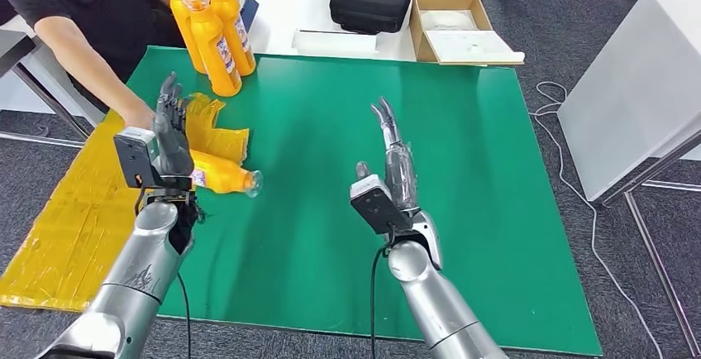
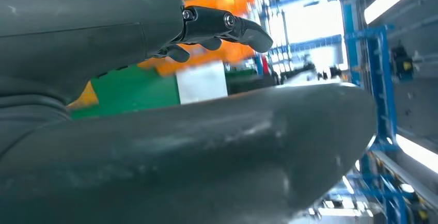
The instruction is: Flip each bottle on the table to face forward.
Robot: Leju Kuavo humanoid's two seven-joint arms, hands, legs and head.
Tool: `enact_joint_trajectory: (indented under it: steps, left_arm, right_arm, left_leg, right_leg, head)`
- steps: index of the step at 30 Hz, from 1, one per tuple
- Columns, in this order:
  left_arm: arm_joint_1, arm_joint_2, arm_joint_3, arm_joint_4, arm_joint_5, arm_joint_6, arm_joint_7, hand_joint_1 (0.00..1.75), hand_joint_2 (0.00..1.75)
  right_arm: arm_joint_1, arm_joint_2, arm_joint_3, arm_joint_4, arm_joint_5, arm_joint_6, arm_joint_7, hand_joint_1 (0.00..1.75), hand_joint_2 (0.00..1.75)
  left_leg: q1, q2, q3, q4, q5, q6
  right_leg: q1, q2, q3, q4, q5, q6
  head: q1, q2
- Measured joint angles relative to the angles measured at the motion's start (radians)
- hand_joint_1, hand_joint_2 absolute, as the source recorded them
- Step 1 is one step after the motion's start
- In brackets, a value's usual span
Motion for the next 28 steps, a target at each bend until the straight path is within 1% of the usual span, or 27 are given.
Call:
enact_joint_trajectory:
  steps: [6, 15, 20, 28]
  left_arm:
    - [-0.058, -0.051, -0.039, 0.080, 0.029, -0.007, -0.011, 0.00, 0.00]
    - [-0.096, -0.125, -0.081, 0.155, 0.009, 0.003, 0.018, 0.00, 0.00]
    - [-0.096, -0.142, -0.100, 0.161, -0.012, -0.004, 0.020, 0.00, 0.00]
    - [-0.092, -0.150, -0.115, 0.161, -0.035, -0.046, 0.030, 0.00, 0.00]
  right_arm:
    - [-0.017, 0.048, 0.000, 0.068, -0.021, -0.044, -0.023, 0.00, 0.00]
    - [-0.048, 0.074, -0.016, 0.110, -0.074, -0.112, -0.062, 0.00, 0.00]
    - [-0.048, 0.076, -0.024, 0.112, -0.088, -0.122, -0.066, 0.00, 0.00]
    - [-0.047, 0.076, -0.025, 0.112, -0.089, -0.125, -0.054, 0.00, 0.00]
  left_leg:
    - [0.000, 0.000, 0.000, 0.000, 0.000, 0.000]
    - [0.000, 0.000, 0.000, 0.000, 0.000, 0.000]
    - [0.000, 0.000, 0.000, 0.000, 0.000, 0.000]
    - [0.000, 0.000, 0.000, 0.000, 0.000, 0.000]
  right_leg:
    - [0.000, 0.000, 0.000, 0.000, 0.000, 0.000]
    - [0.000, 0.000, 0.000, 0.000, 0.000, 0.000]
    - [-0.001, 0.000, 0.000, 0.000, 0.000, 0.000]
    - [0.000, 0.000, 0.000, 0.000, 0.000, 0.000]
  head:
    - [0.000, 0.000]
    - [0.000, 0.000]
    - [0.000, 0.000]
    - [0.000, 0.000]
